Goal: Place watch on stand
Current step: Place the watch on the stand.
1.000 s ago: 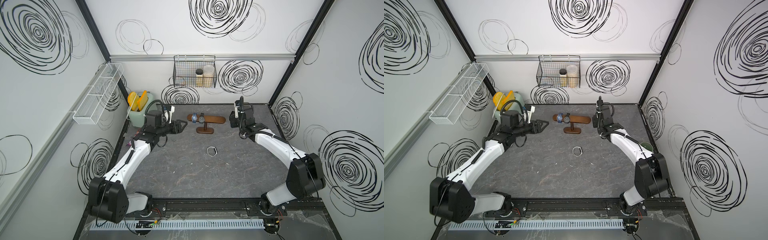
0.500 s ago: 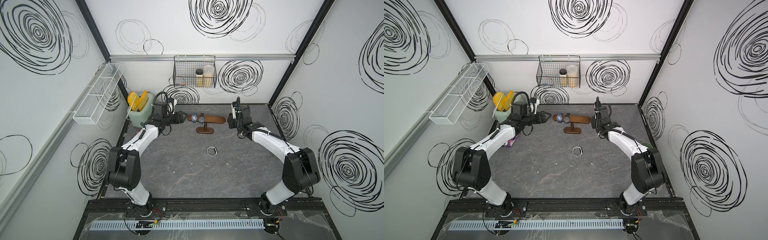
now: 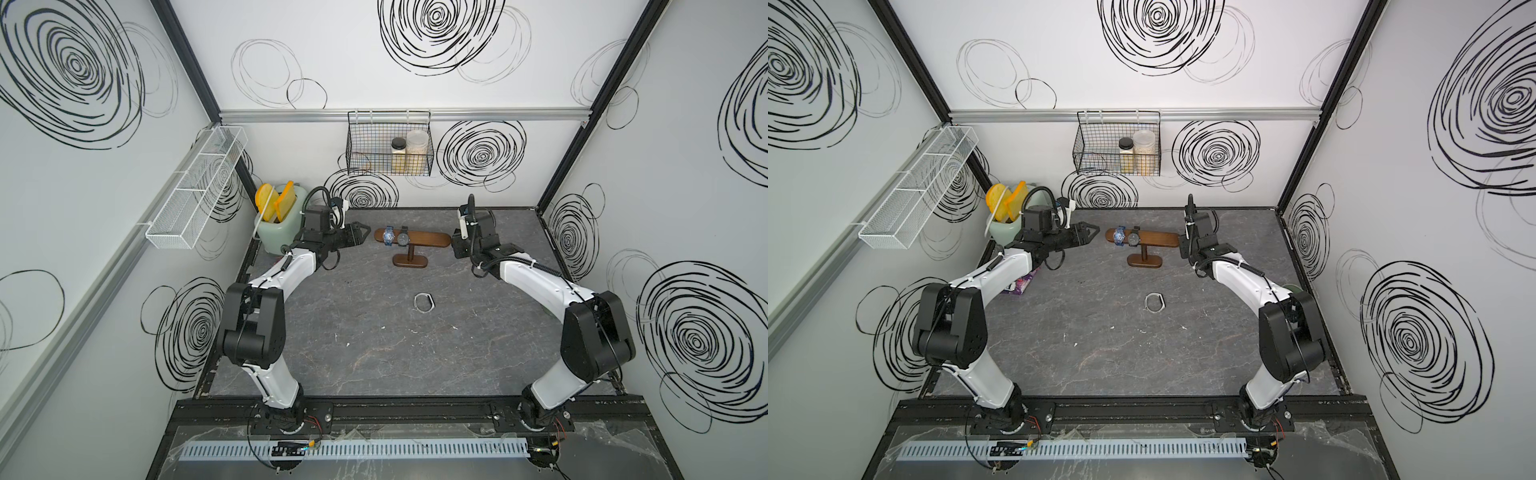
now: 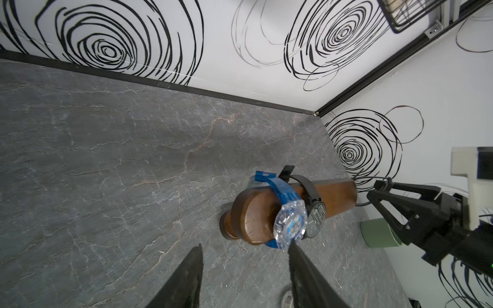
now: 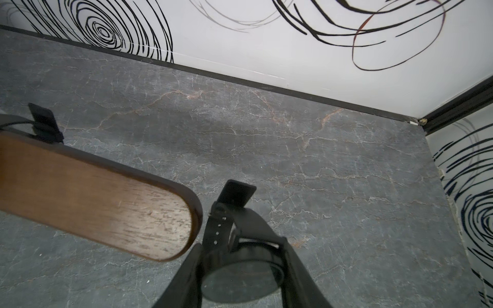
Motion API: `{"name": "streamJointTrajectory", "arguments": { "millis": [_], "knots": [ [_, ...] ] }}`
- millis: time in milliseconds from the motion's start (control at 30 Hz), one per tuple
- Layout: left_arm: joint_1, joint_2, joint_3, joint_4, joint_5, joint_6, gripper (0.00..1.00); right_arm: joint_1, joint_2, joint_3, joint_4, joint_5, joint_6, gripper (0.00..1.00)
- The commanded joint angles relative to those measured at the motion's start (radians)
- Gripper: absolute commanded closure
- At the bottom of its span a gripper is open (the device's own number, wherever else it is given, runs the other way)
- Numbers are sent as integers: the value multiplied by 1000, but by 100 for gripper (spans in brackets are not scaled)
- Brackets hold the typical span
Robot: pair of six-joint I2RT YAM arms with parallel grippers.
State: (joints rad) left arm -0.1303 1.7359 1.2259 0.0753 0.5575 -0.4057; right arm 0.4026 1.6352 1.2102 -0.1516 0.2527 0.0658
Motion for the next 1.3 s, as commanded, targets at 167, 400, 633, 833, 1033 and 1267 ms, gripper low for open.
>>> {"name": "streamJointTrajectory", "arguments": {
  "millis": [167,400,633,833,1033,1267],
  "knots": [
    [-8,18,11,57,21,1,45,15,30,48,-22,5,-9,69],
    [-18,37,27,40,19,4,46,33,49,58,-20,9,-9,69],
    [-24,47,36,28,18,9,46,53,75,85,-29,12,-10,69],
    [-27,52,40,23,19,10,46,71,82,95,-34,22,-8,69],
    [-35,55,44,11,13,18,46,89,99,118,-38,19,-8,69],
    [-43,59,53,-3,11,27,46,113,130,145,-46,22,-6,69]
  ]
}}
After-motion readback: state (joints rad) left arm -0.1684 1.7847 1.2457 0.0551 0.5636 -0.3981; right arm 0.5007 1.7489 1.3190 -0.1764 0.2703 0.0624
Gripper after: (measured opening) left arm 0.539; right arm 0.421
